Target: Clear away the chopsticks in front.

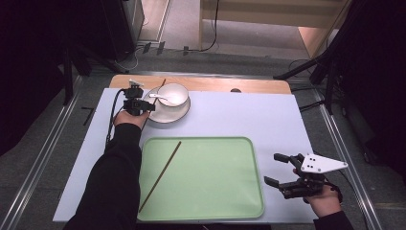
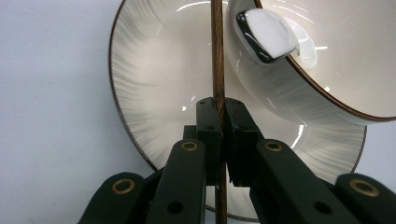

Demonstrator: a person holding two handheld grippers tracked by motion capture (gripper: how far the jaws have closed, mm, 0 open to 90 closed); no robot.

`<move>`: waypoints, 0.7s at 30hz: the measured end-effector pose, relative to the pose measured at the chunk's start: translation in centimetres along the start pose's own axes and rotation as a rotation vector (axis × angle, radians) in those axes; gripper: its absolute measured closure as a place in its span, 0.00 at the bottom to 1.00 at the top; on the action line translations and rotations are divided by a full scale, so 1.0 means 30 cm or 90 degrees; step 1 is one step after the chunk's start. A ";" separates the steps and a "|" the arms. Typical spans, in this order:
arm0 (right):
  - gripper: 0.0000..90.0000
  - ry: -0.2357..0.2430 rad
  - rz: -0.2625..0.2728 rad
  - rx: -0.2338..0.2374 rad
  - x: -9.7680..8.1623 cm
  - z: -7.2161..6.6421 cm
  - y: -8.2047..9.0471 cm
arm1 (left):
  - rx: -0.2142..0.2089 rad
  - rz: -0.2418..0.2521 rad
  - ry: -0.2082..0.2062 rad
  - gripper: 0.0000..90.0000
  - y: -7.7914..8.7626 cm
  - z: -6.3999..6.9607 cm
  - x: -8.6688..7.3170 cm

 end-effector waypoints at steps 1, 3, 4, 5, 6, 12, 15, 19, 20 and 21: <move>0.18 -0.002 0.001 0.000 0.000 0.001 0.000 | -0.001 0.000 0.002 0.96 0.007 -0.006 -0.001; 0.18 -0.003 0.001 -0.001 0.001 0.000 0.000 | 0.000 0.000 0.003 0.96 0.025 -0.019 -0.002; 0.18 -0.001 0.001 -0.001 0.002 0.000 -0.001 | 0.001 0.005 0.008 0.96 0.035 -0.024 -0.002; 0.18 0.000 0.000 0.001 0.002 -0.001 -0.002 | -0.004 0.005 0.009 0.96 0.049 -0.030 -0.001; 0.18 0.002 -0.001 0.000 0.002 -0.001 -0.002 | -0.007 0.010 0.014 0.96 0.059 -0.033 0.000; 0.18 0.001 0.000 -0.001 0.003 0.002 -0.005 | 0.003 0.018 0.024 0.96 0.158 -0.072 0.000; 0.18 -0.001 0.000 0.000 0.003 0.002 -0.007 | 0.002 0.029 0.023 0.96 0.209 -0.083 -0.004; 0.18 0.000 0.000 0.000 0.006 0.003 -0.012 | 0.007 0.030 0.025 0.96 0.271 -0.082 -0.019; 0.18 0.001 0.000 0.001 0.007 0.004 -0.013 | 0.004 0.035 0.024 0.96 0.292 -0.078 -0.024; 0.18 0.000 -0.001 0.002 0.007 0.003 -0.015 | 0.004 0.036 0.023 0.96 0.300 -0.076 -0.026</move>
Point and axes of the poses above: each handheld gripper's, and its own axes: y roughly backward along the jaws, x roughly out of its top, z roughly to its right, the point moved 4 cm from there along -y, roughly forward along the jaws, and after that the axes turned 11 degrees about -y, right-handed, at the moved point
